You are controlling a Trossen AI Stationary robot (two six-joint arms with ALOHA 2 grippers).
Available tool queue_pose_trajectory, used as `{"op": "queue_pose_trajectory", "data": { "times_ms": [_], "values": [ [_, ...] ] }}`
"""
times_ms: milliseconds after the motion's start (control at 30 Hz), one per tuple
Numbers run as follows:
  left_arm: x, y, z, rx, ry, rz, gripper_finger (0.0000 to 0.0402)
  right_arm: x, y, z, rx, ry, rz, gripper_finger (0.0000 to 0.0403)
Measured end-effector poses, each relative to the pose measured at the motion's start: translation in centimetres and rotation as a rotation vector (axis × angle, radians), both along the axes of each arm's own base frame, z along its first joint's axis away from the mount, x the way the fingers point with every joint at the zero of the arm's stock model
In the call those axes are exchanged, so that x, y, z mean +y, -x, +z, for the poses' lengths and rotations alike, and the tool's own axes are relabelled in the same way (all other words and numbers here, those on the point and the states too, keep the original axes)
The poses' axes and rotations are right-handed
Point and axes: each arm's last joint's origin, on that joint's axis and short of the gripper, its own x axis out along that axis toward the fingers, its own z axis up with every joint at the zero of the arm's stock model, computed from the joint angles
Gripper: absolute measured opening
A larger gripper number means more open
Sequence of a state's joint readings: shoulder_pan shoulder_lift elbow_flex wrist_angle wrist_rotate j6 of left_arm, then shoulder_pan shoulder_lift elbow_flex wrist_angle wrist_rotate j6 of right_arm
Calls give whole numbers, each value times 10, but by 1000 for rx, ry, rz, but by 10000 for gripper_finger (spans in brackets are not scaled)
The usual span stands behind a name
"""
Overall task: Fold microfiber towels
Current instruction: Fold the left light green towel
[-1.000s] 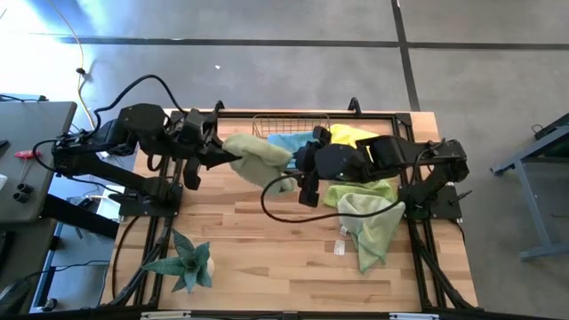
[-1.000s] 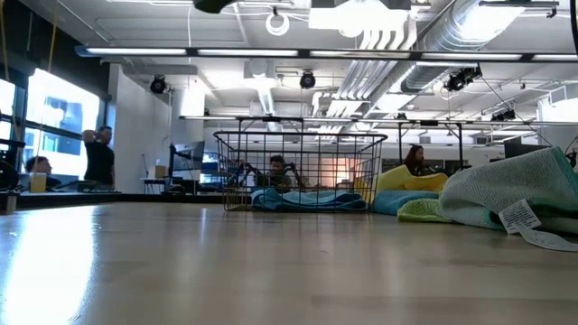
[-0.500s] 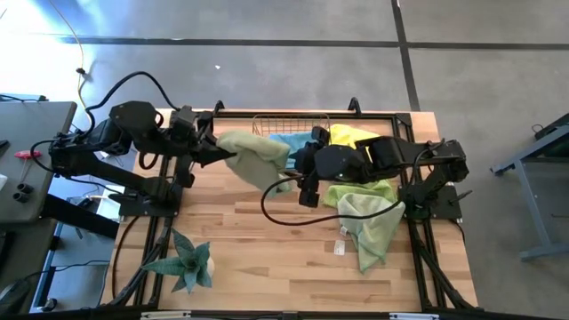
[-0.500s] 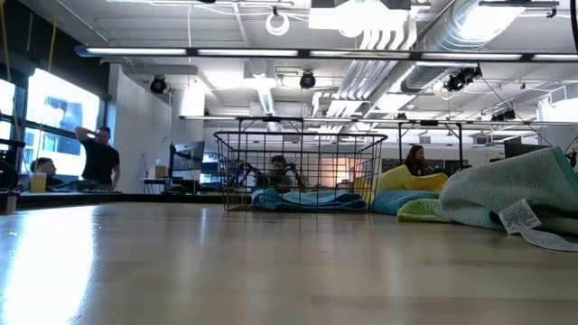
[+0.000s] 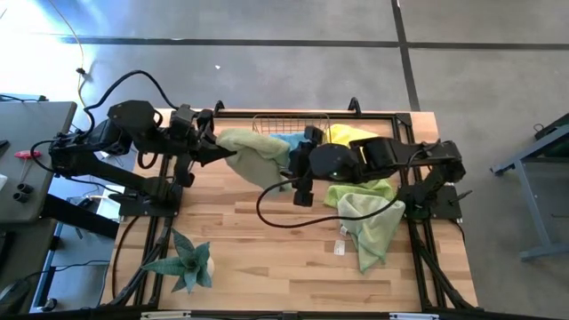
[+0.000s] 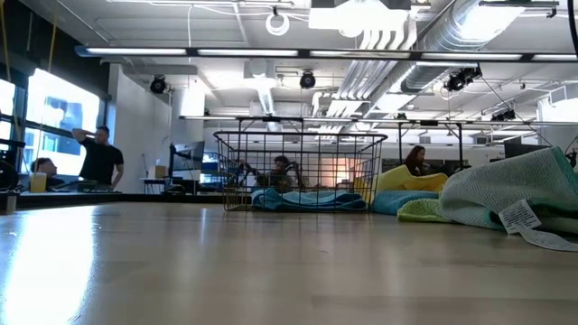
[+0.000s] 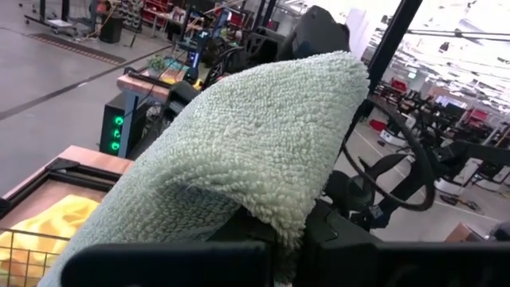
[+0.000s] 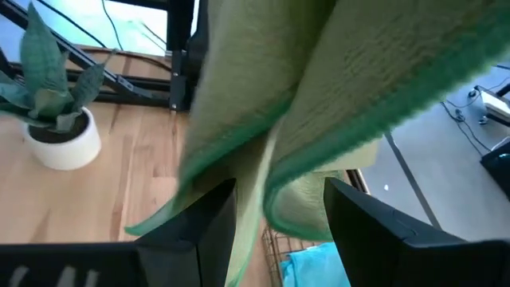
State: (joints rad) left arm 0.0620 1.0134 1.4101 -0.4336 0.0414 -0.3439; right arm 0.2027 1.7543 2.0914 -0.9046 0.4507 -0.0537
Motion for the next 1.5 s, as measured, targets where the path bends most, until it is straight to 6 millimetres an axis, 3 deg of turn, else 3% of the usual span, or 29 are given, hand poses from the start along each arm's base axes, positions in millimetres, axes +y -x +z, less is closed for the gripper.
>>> {"op": "queue_pose_trajectory", "data": {
  "times_ms": [233, 633, 767, 1067, 1500],
  "values": [
    [-1, 0, 1, -6, 0, -26, 1, -4, -5, -1, -1, 35, 8, 165],
    [-1, 0, 0, -3, -14, -27, 1, -4, -4, -3, 25, 63, 11, 11],
    [-1, 0, -5, 52, -11, -28, 1, -5, -1, -4, 40, 36, -8, 10],
    [2, -17, -50, 306, 32, 45, 36, -7, 13, -10, 121, -100, -95, 1],
    [6, -64, -119, 595, -26, 48, 128, -33, 28, -28, 339, -545, -281, 0]
  ]
}}
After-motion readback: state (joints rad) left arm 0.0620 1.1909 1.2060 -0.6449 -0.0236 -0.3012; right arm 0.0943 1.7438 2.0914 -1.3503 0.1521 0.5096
